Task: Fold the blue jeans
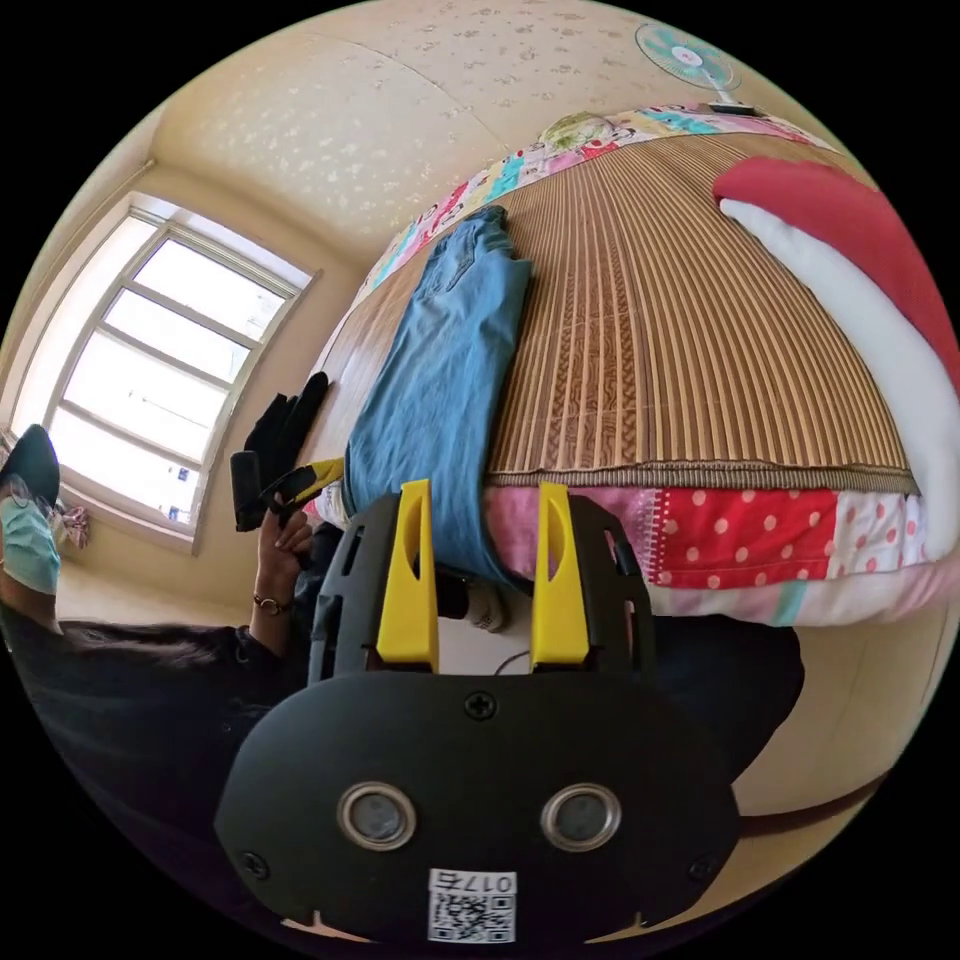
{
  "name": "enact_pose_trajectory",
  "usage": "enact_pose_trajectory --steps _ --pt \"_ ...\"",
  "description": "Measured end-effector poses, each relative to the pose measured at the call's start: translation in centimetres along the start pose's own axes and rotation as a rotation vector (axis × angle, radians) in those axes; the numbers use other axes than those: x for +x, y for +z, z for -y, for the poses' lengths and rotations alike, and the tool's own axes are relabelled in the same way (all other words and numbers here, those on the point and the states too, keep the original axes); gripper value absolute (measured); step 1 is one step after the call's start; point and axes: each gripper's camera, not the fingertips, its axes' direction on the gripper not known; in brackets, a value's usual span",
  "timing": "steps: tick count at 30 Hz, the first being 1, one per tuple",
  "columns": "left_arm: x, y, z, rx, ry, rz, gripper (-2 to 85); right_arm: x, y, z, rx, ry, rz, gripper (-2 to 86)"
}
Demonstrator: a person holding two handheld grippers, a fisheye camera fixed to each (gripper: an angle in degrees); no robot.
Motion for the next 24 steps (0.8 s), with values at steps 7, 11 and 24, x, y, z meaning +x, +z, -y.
enact_pose_trajectory --steps 7,11,24 --pt "3.8 2.3 -1.3 -0.009 -0.03 0.234 4.3 -0.2 -0.8 -1.7 0.02 -0.09 0.116 13.5" --pt "2.2 1.0 -2.8 0.042 -0.098 0.052 3.9 0.6 -0.5 -1.8 0.039 -0.1 0.213 13.7" --pt "4.1 2.0 -5.1 -0.073 -0.041 -0.002 4.1 1.3 0.3 -1.8 -0.102 -0.206 0.333 13.2"
